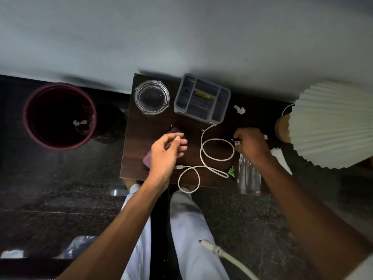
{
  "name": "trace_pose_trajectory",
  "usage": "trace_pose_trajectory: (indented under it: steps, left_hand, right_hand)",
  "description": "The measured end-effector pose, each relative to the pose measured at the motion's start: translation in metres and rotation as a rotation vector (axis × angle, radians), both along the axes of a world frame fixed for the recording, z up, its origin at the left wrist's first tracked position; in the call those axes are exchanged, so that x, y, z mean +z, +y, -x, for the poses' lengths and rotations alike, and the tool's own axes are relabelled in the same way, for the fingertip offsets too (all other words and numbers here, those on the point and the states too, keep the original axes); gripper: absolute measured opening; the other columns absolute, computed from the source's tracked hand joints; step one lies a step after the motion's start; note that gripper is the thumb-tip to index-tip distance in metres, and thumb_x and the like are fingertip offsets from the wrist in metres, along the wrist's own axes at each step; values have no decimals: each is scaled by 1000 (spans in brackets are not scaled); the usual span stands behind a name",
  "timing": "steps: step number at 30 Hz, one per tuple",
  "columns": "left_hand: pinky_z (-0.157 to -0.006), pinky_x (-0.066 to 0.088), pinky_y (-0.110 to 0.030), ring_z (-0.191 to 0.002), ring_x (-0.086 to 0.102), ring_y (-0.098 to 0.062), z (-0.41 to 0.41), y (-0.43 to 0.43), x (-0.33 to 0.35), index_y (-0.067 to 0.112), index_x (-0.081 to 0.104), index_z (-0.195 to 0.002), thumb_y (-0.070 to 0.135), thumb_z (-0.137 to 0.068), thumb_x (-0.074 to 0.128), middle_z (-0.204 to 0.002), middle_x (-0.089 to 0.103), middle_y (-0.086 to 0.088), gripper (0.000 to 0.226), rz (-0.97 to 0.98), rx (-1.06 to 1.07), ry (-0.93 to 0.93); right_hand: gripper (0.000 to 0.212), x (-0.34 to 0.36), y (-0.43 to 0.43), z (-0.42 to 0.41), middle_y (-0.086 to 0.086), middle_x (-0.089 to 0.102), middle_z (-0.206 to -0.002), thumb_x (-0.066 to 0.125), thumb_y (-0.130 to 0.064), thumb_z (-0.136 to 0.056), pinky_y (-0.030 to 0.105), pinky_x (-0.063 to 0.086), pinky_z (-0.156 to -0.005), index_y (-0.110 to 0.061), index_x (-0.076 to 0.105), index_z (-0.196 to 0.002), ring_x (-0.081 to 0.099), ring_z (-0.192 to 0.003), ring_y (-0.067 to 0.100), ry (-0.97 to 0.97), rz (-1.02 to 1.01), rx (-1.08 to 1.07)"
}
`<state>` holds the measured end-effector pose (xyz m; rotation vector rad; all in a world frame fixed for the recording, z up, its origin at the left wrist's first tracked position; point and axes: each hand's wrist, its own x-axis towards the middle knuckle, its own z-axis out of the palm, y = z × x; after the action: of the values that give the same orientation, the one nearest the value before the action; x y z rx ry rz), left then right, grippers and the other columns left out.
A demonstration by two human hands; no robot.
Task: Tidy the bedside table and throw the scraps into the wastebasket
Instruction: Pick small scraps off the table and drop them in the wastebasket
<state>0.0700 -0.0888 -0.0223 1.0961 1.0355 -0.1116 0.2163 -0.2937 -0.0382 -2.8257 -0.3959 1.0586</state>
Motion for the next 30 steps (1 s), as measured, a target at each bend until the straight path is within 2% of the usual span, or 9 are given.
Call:
trace_pose_trajectory:
  steps: [4,10,12,14,16,18,24,27,30]
  left_hand:
    - [-76,57,-23,-82,67,-13,-1,-1,0,13,68,-106,11,-104,53,-94,72,-8,16,10,-5,1]
    - [-78,55,-26,-80,66,-12,0,-4,0,15,68,-105,11,-104,53,-93,72,-6,16,30,-16,1]
    - [-77,55,-25,-78,66,-10,0,-6,2,16,69,-106,11,-103,54,-91,73,-4,15,49,-10,-3]
    - [-77,55,-25,-78,67,-10,-2,-7,4,15,69,-107,11,-102,56,-92,73,-3,14,73,-8,-7]
    - [-78,56,-25,-80,68,-10,-3,-7,5,17,70,-107,11,-101,58,-93,73,-3,14,95,-21,-15]
    - [-78,57,-25,-80,69,-9,-4,-8,6,19,71,-106,11,-100,60,-95,74,-3,15,113,-51,-27]
    - [-80,60,-27,-90,74,-14,1,4,13,21,75,-105,17,-99,62,-103,78,-6,15,211,-114,-48]
    - [-82,61,-28,-93,74,-15,6,16,17,16,78,-101,17,-99,61,-106,78,-11,17,206,-81,-41]
    - [-83,62,-27,-91,75,-14,14,32,17,13,80,-99,19,-97,66,-101,80,-8,16,181,-38,-13]
  right_hand:
    - [33,-9,1,0,21,64,-121,68,4,-85,42,53,-94,-1,68,-118,64,-109,36,0,21,24]
    - [15,2,-2,3,20,72,-103,66,0,-90,44,56,-87,1,73,-103,69,-95,32,-60,-77,-71]
    - [14,15,3,10,14,73,-100,68,-3,-89,35,57,-81,-3,74,-102,69,-90,24,-107,-122,-85]
    - [12,30,13,22,6,74,-95,72,-6,-87,21,52,-74,-8,76,-98,68,-84,15,-138,-203,-121]
    - [9,44,28,38,-3,73,-88,76,-11,-85,6,47,-69,-14,77,-94,67,-79,5,-125,-316,-215]
    - [7,54,44,52,-12,72,-82,78,-16,-83,0,45,-67,-19,78,-89,66,-77,-5,-105,-431,-327]
    - [5,53,91,89,-16,74,-79,79,-23,-81,9,50,-73,-27,76,-83,68,-80,-4,-71,-598,-552]
    - [7,49,112,100,-14,74,-78,79,-20,-82,14,52,-74,-27,76,-82,69,-79,-4,-51,-645,-611]
    - [11,49,128,104,-14,75,-77,80,-16,-80,10,52,-71,-26,76,-83,70,-75,-4,-15,-670,-597]
